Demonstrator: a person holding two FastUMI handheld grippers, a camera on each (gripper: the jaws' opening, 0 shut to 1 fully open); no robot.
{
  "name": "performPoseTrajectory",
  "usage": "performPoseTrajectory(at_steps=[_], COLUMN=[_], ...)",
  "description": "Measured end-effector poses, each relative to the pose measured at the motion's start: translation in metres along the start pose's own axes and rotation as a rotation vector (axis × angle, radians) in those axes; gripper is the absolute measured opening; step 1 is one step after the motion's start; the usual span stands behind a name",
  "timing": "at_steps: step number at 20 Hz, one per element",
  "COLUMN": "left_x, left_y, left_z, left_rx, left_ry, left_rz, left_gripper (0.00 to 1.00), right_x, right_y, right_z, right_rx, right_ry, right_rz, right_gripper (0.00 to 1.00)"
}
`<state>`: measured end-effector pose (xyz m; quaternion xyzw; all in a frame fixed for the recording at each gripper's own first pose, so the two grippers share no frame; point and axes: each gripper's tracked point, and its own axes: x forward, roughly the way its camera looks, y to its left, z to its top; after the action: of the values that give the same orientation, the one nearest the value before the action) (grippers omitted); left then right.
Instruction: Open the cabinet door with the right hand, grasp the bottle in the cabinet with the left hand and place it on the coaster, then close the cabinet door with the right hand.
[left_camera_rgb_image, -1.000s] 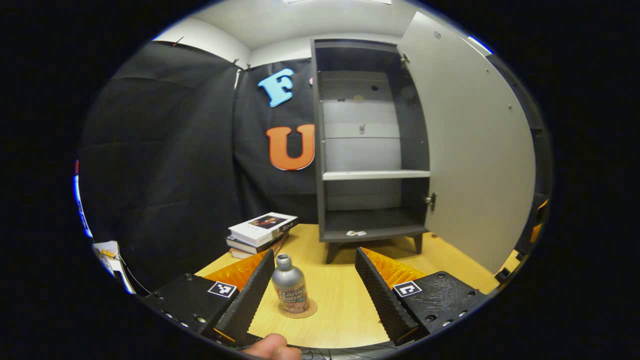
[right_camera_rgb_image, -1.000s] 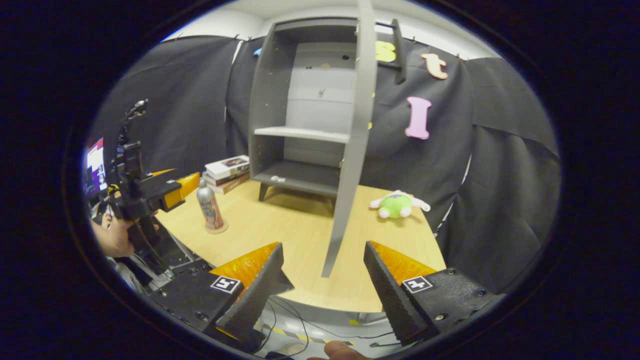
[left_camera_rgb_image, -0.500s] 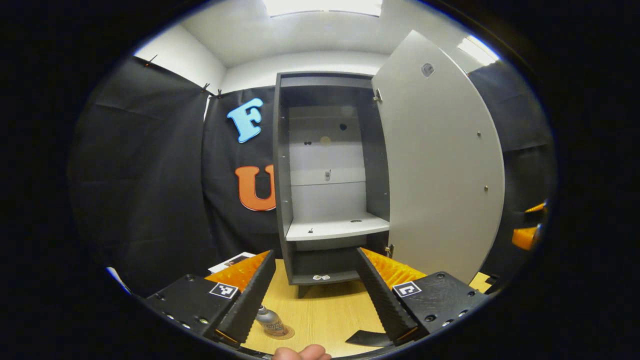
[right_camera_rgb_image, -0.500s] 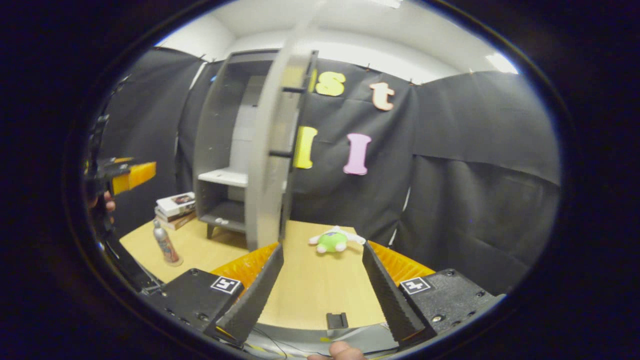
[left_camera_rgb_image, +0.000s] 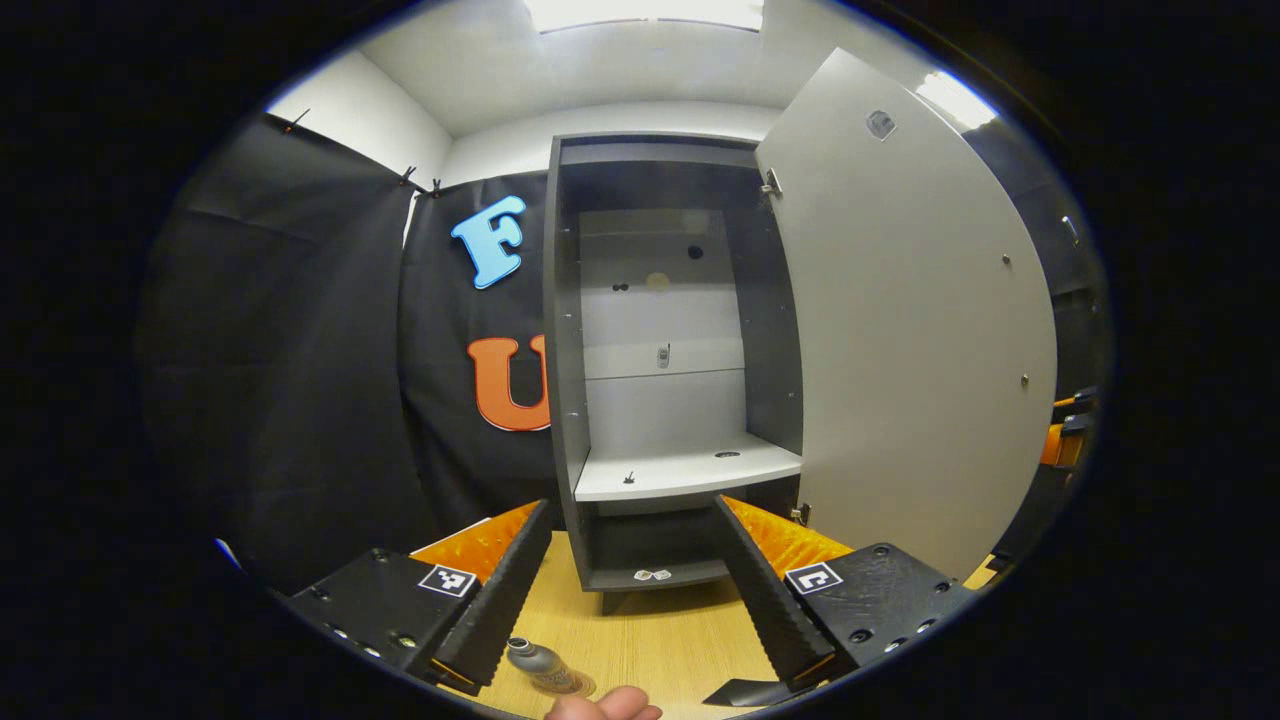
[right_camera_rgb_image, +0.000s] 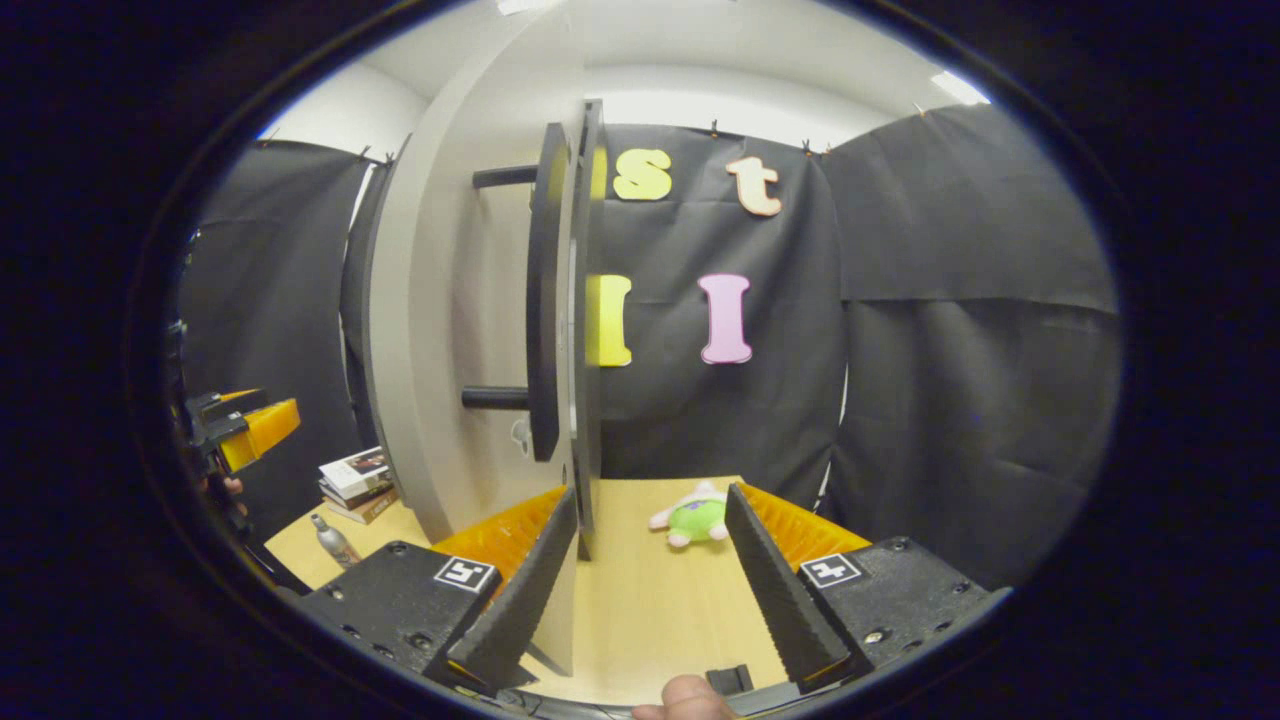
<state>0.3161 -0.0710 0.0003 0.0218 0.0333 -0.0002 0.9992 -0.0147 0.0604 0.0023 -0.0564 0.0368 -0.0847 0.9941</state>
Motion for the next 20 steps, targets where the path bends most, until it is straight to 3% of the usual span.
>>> performPoseTrajectory(at_steps=[3, 4, 6, 11, 14, 15, 16, 19, 20], left_x=[0.005, 0.006, 0.009, -0.002, -0.008, -0.010, -0.010, -0.017, -0.020], left_y=[0.000, 0.002, 0.006, 0.034, 0.052, 0.057, 0.064, 0.079, 0.084], left_z=[-0.003, -0.002, -0.008, -0.020, -0.026, -0.028, -0.028, -0.027, -0.027], left_rx=[-0.016, -0.013, -0.011, -0.022, -0.001, 0.006, 0.010, 0.019, 0.018], left_ry=[0.001, -0.007, 0.003, 0.030, 0.042, 0.047, 0.047, 0.045, 0.045], left_rz=[-0.015, -0.015, -0.016, 0.039, 0.068, 0.078, 0.091, 0.128, 0.142], left_gripper=[0.96, 0.96, 0.96, 0.96, 0.96, 0.96, 0.96, 0.96, 0.96], right_x=[0.002, 0.003, 0.005, 0.012, 0.023, 0.025, 0.027, 0.032, 0.035], right_y=[0.027, 0.038, 0.056, 0.100, 0.112, 0.116, 0.122, 0.138, 0.144], right_z=[-0.005, -0.004, -0.002, 0.017, 0.026, 0.029, 0.030, 0.030, 0.030], right_rx=[0.029, 0.029, 0.038, 0.018, 0.005, 0.004, 0.007, 0.003, -0.001], right_ry=[0.010, 0.011, 0.029, -0.021, -0.044, -0.056, -0.059, -0.066, -0.065], right_rz=[0.069, 0.092, 0.118, 0.205, 0.205, 0.208, 0.216, 0.246, 0.254], right_gripper=[0.96, 0.92, 0.96, 0.92, 0.92, 0.96, 0.92, 0.92, 0.96])
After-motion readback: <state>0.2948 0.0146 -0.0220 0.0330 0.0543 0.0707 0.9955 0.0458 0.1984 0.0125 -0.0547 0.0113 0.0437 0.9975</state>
